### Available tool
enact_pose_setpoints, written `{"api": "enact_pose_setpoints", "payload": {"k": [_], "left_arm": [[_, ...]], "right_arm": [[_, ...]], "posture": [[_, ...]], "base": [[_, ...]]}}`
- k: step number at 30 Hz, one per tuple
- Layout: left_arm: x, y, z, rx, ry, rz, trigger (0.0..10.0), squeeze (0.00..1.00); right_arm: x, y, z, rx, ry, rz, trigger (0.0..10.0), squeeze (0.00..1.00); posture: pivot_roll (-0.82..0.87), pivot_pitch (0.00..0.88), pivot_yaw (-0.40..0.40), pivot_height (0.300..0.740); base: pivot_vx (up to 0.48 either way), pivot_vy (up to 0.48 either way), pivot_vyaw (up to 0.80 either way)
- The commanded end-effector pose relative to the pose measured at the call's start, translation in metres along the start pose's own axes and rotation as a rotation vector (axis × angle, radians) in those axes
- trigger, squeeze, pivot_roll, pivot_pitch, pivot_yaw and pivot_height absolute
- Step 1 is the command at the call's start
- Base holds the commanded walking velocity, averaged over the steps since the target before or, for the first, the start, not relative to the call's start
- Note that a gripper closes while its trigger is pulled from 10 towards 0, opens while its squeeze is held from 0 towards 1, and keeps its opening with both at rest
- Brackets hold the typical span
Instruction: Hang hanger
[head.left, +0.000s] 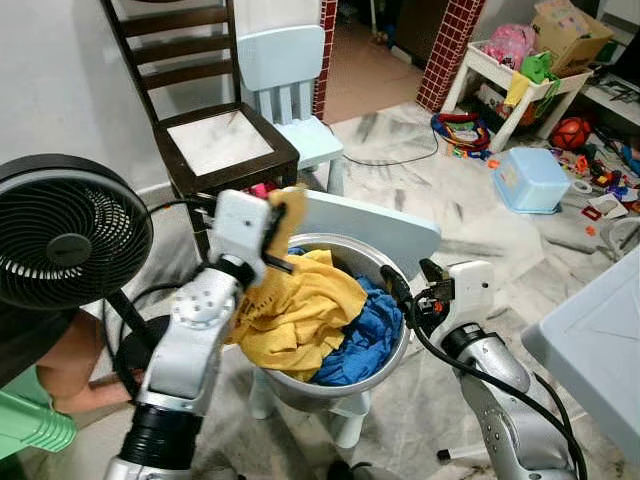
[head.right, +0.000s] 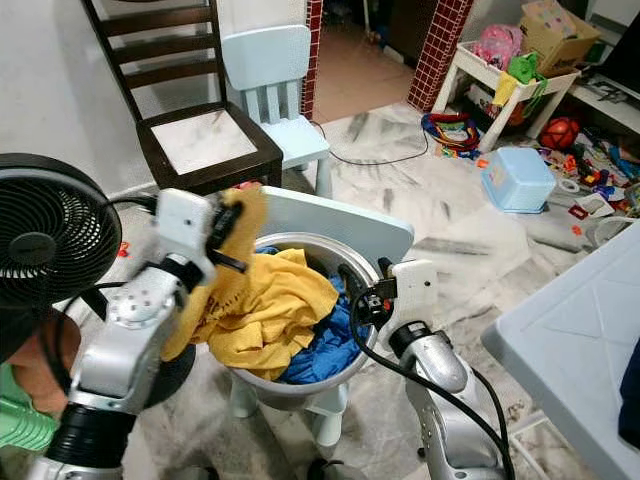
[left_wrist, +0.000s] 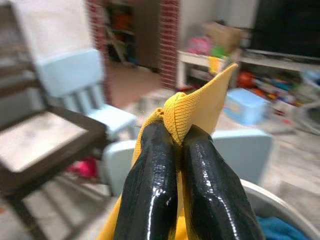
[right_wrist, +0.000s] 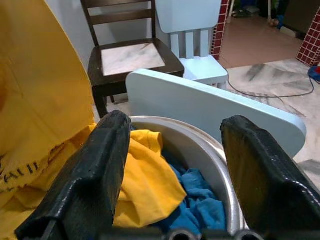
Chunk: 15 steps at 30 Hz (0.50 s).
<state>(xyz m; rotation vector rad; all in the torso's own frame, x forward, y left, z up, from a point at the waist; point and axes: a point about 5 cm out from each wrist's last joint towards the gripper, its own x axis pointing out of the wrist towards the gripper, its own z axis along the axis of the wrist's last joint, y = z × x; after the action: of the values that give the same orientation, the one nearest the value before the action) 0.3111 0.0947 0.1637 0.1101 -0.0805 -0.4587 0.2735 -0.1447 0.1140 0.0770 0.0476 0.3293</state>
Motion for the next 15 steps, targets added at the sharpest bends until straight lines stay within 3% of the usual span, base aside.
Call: {"api": "enact_pose_setpoints", "payload": {"k": [1,5,9,12,14,15], "left_arm": [[-0.001,-0.011,-0.008,-0.025,0.030,-0.067,0.0,0.00],[-0.006,-0.025,-0.023,-0.092,0.089,-0.123,0.0,0.00],[-0.017,-0.030,-0.050,-0.223,0.231,-0.088,0.2,0.00],[-0.037,-0.016,-0.079,-0.327,0.386,0.132,0.0,0.00],[-0.045,-0.010,-0.086,-0.373,0.414,0.209,0.0,0.00],[-0.050,-0.006,-0.090,-0.401,0.437,0.268,1.3,0.00]], "right_arm": [[-0.003,-0.007,0.002,-0.014,-0.004,-0.033,10.0,0.00],[-0.005,-0.007,0.000,-0.022,0.005,-0.044,10.0,0.00],[-0.004,-0.006,-0.001,-0.026,0.009,-0.043,10.0,0.00],[-0.002,-0.006,0.000,-0.038,0.017,-0.037,10.0,0.00],[-0.002,-0.006,-0.001,-0.041,0.020,-0.036,10.0,0.00],[-0.002,-0.006,-0.001,-0.042,0.022,-0.036,10.0,0.00]], "posture": [[0.00,0.155,-0.089,0.740],[0.00,0.159,-0.091,0.740],[0.00,0.164,-0.096,0.740],[0.00,0.169,-0.103,0.740],[0.00,0.169,-0.103,0.740],[0.00,0.170,-0.106,0.740]], "base": [[0.000,0.000,0.00],[0.000,0.000,0.00],[0.000,0.000,0.00],[0.000,0.000,0.00],[0.000,0.000,0.00],[0.000,0.000,0.00]]}}
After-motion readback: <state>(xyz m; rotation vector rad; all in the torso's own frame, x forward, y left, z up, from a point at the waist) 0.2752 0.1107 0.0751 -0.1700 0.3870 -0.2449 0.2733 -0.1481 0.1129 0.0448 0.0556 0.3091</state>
